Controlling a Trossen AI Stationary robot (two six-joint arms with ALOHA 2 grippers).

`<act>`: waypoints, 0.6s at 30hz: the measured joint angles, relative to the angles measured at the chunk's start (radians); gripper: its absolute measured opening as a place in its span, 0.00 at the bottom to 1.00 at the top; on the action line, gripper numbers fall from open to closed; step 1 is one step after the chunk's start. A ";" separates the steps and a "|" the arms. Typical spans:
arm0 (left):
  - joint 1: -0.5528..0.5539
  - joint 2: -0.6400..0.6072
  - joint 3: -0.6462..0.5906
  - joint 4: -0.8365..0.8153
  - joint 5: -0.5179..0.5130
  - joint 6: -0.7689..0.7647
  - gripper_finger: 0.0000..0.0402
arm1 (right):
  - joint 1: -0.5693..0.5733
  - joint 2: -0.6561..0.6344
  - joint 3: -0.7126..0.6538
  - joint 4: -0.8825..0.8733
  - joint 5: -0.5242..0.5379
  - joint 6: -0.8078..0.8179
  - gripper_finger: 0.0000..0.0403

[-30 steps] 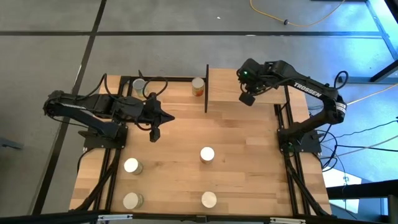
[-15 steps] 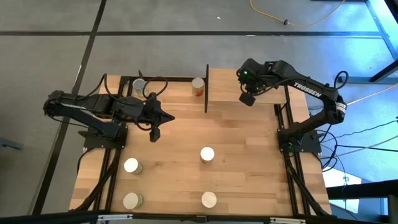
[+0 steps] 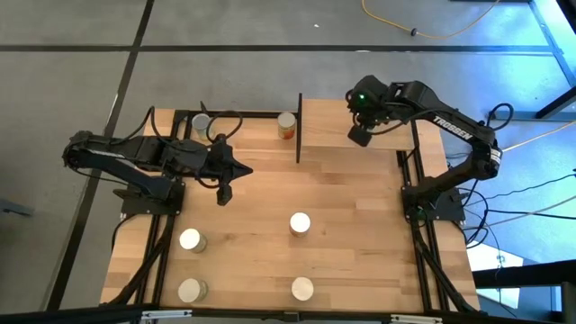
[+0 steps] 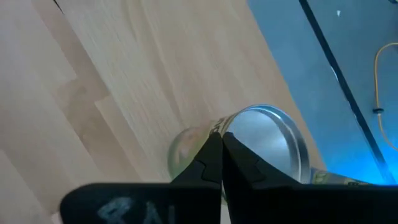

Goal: Pick and place cans onto a shelf
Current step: Put the bottom canned oranges on the shelf

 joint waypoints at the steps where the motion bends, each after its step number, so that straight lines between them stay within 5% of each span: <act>1: 0.000 0.000 0.000 0.000 0.000 0.000 0.00 | 0.000 0.000 -0.003 -0.001 0.001 0.000 0.00; 18: 0.000 0.000 0.000 0.000 0.000 0.000 0.00 | 0.000 0.006 -0.005 -0.018 -0.038 -0.025 0.00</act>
